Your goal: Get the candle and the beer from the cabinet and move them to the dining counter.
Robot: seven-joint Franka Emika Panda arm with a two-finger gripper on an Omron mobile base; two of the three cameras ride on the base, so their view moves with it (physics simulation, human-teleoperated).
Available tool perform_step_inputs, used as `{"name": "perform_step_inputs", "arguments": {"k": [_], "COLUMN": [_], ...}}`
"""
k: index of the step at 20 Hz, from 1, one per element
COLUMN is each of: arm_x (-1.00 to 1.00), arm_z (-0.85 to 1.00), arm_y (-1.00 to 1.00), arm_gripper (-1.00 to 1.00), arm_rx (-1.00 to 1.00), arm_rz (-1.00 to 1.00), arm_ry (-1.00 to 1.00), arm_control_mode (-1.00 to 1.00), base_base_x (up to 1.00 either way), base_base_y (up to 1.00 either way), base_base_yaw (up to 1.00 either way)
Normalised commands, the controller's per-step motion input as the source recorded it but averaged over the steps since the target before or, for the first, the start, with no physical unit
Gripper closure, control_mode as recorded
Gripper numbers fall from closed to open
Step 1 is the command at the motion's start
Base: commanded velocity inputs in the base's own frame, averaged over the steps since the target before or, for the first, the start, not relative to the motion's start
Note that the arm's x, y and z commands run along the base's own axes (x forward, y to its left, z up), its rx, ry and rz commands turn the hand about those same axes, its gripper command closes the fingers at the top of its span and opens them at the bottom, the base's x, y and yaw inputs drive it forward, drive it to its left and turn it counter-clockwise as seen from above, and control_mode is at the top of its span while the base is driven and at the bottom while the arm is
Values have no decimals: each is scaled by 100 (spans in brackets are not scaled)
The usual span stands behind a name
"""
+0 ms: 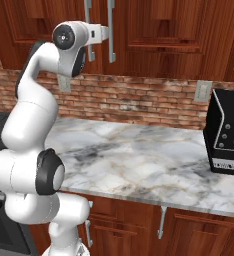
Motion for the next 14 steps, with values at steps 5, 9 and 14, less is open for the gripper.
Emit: {"name": "perform_step_inputs", "arguments": {"k": [5, 9, 14], "arm_x": [51, 47, 52], "arm_z": [0, -5, -17], "arm_y": [-4, 0, 10], "arm_gripper": [-100, -100, 100], "arm_rx": [0, 0, 0], "arm_rz": [0, 0, 0], "arm_ry": [2, 0, -1], "arm_control_mode": [-100, -100, -100], "base_base_x": [0, 0, 0], "base_base_y": [0, 0, 0], "base_base_yaw": [0, 0, 0]}}
